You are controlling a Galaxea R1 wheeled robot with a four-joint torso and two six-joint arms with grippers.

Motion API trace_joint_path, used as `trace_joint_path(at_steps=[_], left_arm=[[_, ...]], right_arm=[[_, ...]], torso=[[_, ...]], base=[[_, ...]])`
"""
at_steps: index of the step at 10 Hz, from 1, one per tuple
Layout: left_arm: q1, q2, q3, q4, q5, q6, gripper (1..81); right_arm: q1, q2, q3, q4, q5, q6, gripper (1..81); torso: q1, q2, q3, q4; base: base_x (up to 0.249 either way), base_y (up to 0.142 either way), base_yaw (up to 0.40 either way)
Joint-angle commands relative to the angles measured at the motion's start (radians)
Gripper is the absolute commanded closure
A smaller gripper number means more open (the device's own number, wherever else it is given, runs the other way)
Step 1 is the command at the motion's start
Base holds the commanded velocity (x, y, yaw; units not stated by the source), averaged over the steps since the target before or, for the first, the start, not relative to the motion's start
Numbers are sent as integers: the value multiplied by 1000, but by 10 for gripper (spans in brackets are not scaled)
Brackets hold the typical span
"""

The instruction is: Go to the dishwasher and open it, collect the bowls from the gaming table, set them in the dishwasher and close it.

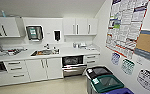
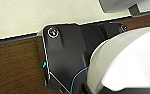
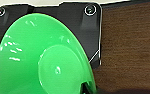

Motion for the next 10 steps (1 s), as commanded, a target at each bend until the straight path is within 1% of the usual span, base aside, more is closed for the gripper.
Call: trace_joint_path(at_steps=[1,10], left_arm=[[-49,-19,-13,0,13,3,811],[-52,-20,-13,0,15,3,811]], right_arm=[[42,-15,-10,-5,-40,2,811],[43,-15,-10,-5,-41,2,811]], torso=[[0,0,0,0],[-1,0,0,0]], base=[[140,0,0],[115,0,0]])
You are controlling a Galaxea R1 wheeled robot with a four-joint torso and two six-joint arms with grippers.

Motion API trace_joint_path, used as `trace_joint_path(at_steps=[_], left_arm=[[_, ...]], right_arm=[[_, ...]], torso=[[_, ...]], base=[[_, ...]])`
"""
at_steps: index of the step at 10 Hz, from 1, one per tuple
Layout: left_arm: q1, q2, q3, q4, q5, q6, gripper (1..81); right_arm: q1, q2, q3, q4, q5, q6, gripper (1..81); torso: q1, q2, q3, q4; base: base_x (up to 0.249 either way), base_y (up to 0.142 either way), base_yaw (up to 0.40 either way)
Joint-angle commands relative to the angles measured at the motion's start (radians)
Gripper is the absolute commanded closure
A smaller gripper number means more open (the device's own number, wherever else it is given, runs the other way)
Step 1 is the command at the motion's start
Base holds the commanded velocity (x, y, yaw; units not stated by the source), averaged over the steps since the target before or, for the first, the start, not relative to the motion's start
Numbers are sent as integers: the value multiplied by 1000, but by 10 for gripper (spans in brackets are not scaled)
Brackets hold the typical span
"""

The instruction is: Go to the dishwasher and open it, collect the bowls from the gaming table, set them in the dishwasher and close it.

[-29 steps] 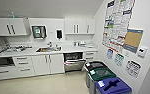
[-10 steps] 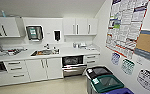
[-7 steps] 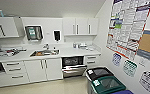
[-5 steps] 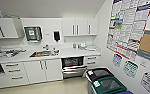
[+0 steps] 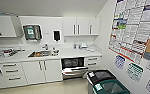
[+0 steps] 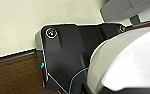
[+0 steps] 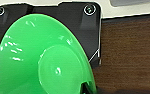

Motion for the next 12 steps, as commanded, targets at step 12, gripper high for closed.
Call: trace_joint_path(at_steps=[12], left_arm=[[-51,-23,-13,-5,12,3,811]], right_arm=[[49,-20,-11,-5,-41,1,811]], torso=[[-2,0,0,0]], base=[[105,0,0]])
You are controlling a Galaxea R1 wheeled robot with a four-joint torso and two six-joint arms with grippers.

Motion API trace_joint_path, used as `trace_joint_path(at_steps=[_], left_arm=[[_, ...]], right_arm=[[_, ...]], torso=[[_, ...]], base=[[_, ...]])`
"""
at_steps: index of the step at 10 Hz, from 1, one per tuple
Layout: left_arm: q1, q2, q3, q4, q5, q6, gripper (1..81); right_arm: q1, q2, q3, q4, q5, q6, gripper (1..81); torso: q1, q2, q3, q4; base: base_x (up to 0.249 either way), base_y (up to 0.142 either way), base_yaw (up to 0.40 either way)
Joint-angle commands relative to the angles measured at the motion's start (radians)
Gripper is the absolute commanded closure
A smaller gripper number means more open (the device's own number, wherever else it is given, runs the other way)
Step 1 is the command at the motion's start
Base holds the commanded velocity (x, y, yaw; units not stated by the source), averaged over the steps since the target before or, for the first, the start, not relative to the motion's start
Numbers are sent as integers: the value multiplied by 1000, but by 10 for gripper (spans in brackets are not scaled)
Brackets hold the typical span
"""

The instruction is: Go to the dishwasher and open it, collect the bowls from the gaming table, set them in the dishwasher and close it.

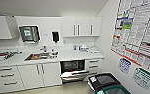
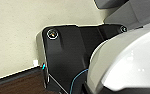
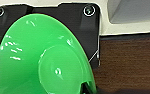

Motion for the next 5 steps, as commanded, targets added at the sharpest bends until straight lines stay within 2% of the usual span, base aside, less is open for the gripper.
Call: trace_joint_path(at_steps=[1,2,5], left_arm=[[-47,-23,-13,-5,14,3,811],[-47,-23,-13,-4,14,3,811],[-47,-23,-13,-5,14,3,811]], right_arm=[[46,-15,-9,-3,-40,2,811],[46,-15,-8,-3,-41,2,811],[45,-15,-9,-3,-40,2,811]], torso=[[0,0,0,0],[0,0,0,0],[0,0,0,0]], base=[[91,0,0],[88,0,0],[88,66,0]])
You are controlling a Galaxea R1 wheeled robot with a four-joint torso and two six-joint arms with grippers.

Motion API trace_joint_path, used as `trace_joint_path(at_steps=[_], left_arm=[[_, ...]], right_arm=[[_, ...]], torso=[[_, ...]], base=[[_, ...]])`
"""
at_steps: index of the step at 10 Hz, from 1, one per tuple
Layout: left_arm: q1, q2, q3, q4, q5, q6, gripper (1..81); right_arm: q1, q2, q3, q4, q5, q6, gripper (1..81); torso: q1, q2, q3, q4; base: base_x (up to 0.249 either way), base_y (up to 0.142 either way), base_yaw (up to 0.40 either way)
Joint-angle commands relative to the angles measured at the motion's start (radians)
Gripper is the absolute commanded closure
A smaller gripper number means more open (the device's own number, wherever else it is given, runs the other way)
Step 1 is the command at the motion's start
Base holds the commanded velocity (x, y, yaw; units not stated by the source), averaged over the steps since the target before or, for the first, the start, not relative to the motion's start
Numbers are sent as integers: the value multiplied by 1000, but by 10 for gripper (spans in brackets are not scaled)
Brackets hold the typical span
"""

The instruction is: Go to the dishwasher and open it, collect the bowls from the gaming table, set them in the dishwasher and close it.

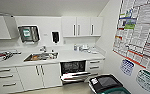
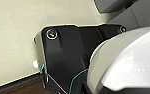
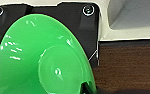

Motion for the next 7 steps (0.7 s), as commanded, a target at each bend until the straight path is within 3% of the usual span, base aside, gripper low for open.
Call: trace_joint_path(at_steps=[1,7], left_arm=[[-47,-25,-13,-5,15,2,811],[-47,-25,-13,-5,17,2,811]], right_arm=[[46,-14,-9,-3,-39,2,811],[45,-14,-9,-3,-39,2,811]], torso=[[0,0,0,0],[0,0,0,0]], base=[[86,73,0],[86,75,0]])
